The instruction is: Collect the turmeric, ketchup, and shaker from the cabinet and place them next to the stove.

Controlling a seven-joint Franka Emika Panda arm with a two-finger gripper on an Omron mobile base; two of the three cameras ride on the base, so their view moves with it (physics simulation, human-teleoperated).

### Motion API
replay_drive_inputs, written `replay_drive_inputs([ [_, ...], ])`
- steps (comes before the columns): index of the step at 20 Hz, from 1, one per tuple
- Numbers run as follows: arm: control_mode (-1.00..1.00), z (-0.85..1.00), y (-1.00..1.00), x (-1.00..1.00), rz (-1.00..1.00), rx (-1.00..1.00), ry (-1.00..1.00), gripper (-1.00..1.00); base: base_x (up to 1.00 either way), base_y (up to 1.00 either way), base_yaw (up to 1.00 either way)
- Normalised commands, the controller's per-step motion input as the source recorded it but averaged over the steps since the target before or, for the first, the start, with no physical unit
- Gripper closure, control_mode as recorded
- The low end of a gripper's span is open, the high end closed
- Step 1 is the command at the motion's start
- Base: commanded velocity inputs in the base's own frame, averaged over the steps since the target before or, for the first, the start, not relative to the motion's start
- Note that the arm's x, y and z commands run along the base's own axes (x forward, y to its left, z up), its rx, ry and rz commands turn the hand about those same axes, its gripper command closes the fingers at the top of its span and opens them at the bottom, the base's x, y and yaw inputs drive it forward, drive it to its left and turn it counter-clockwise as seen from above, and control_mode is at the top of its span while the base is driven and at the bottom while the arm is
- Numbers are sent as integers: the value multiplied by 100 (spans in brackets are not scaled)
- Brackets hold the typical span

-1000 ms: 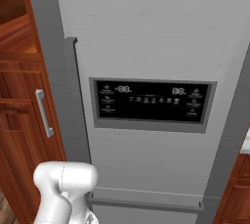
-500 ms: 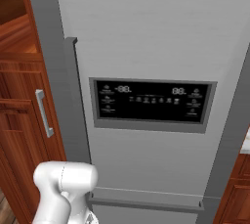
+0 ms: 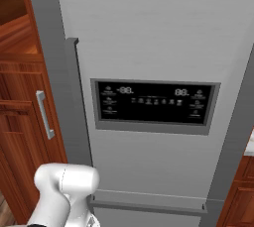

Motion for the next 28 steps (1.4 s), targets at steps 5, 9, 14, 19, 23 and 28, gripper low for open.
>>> replay_drive_inputs([
  [5,-100,1,0,2,-1,0,0,-100,0,0,0],
  [9,-100,0,0,3,0,0,0,-100,0,0,0],
  [14,-100,0,-1,15,0,0,0,-100,0,0,0],
  [19,-100,0,-3,14,0,0,0,-100,0,0,0],
  [23,-100,0,-1,20,0,0,0,-100,0,0,0],
  [28,-100,0,0,21,-1,0,0,-100,0,0,0],
])
